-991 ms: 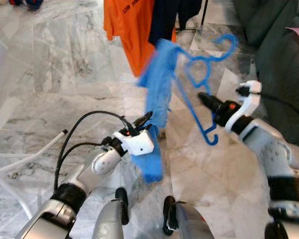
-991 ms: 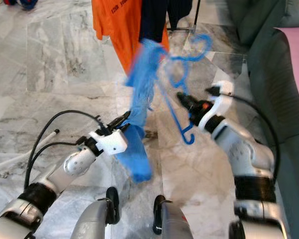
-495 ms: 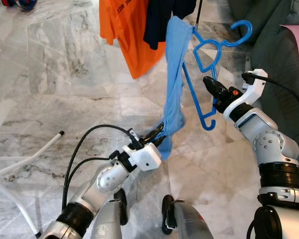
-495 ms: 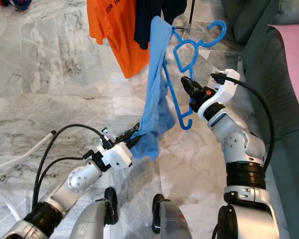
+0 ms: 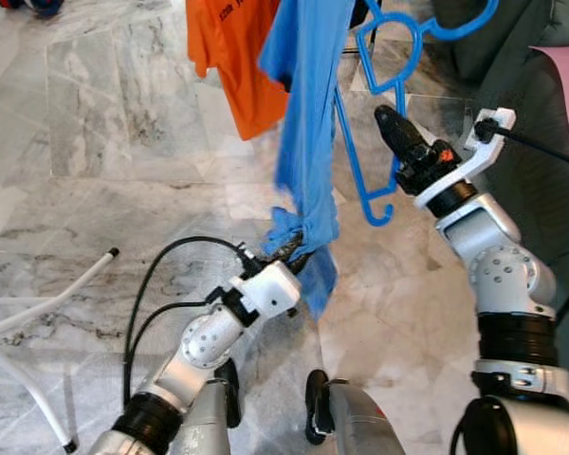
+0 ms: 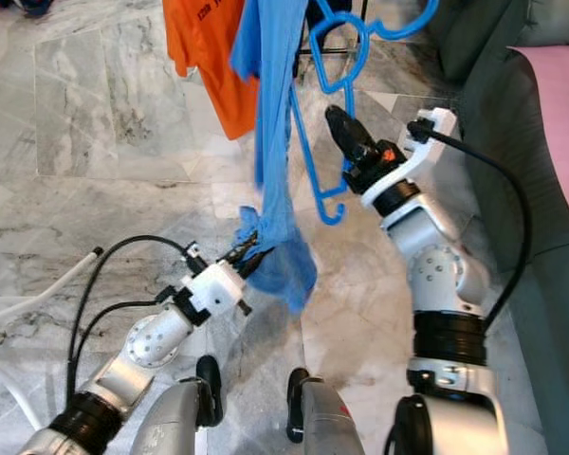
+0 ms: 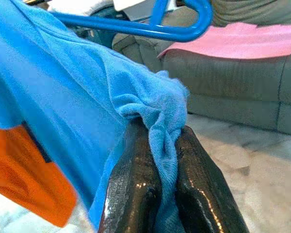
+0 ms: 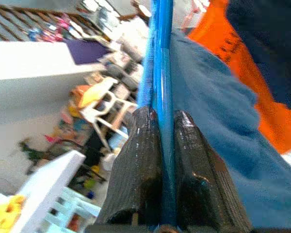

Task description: Hang hanger

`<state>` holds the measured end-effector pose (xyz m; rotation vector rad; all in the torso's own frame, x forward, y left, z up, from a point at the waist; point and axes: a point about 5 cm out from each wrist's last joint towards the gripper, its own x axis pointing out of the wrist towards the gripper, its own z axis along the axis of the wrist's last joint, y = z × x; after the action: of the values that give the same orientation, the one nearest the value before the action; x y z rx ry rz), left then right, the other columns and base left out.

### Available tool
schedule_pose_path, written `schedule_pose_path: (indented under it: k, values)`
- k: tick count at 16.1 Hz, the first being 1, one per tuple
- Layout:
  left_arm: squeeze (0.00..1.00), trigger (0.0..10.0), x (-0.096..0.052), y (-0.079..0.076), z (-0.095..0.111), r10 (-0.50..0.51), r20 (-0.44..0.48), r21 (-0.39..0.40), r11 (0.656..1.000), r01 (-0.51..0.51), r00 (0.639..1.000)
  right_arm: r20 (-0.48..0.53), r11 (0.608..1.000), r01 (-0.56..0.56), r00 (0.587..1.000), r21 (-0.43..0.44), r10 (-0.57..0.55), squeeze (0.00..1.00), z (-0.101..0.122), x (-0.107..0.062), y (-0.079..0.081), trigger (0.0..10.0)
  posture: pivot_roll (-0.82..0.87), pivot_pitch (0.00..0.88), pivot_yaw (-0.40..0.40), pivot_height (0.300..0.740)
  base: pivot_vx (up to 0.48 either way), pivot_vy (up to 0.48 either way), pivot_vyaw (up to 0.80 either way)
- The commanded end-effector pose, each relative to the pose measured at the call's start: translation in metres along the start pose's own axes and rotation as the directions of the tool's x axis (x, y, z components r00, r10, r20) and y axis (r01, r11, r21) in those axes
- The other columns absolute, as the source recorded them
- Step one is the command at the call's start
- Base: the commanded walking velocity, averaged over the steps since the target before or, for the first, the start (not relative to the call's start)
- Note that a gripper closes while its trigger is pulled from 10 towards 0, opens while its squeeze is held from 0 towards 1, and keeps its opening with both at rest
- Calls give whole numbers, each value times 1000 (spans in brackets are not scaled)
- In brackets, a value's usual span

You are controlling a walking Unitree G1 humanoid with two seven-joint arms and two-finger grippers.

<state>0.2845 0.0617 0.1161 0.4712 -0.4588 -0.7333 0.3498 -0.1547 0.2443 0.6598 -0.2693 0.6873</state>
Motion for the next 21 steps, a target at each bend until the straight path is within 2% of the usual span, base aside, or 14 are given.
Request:
schedule_pose_path:
  k: [1,3,6,10,11,13,15,17,18,19,21]
  values:
    - [1000,10000,-10,-25,-15,-125,-92,-74,990,118,988,147,987,-154,976,-53,160,0,32,8,28,10000,19,358,-36,740,0,0,0]
    - [1000,10000,-9,-27,-16,-140,-97,-103,986,130,985,142,982,-179,972,-55,185,0,31,8,32,10000,18,357,-35,740,0,0,0]
    - [1000,10000,-8,-34,-20,-214,-119,-109,973,202,969,114,969,-225,965,-102,236,0,25,7,40,10000,20,356,-23,740,0,0,0]
    - [1000,10000,-8,-27,-22,-217,-129,-108,973,204,967,27,946,-255,964,-200,265,0,17,-2,42,10000,19,350,-16,740,0,0,0]
    - [1000,10000,-10,-20,-22,-209,-125,-97,975,198,970,-40,924,-260,965,-279,259,0,12,-9,39,10000,20,345,-12,740,0,0,0]
    - [1000,10000,-15,-3,-19,-197,-108,-45,980,194,974,-134,889,-268,963,-371,234,0,4,-25,31,10000,23,342,-9,740,0,0,0]
    - [1000,10000,-16,17,-13,-169,-87,16,985,171,982,-175,867,-250,966,-430,191,0,0,-39,23,10000,27,337,-3,740,0,0,0]
    - [1000,10000,-13,31,-7,-150,-66,50,987,153,986,-212,844,-250,963,-474,166,0,-6,-45,19,10000,34,331,6,740,0,0,0]
    - [1000,10000,-8,47,2,-126,-30,96,987,128,992,-264,813,-264,954,-519,141,0,-14,-54,14,10000,37,326,12,740,0,0,0]
    - [1000,10000,-7,50,5,-121,-21,106,987,123,992,-275,807,-270,951,-526,139,0,-16,-56,13,10000,37,326,12,740,0,0,0]
    - [1000,10000,1,68,15,-70,12,127,990,68,997,-318,789,-299,938,-536,139,0,-22,-63,12,10000,40,321,16,740,0,0,0]
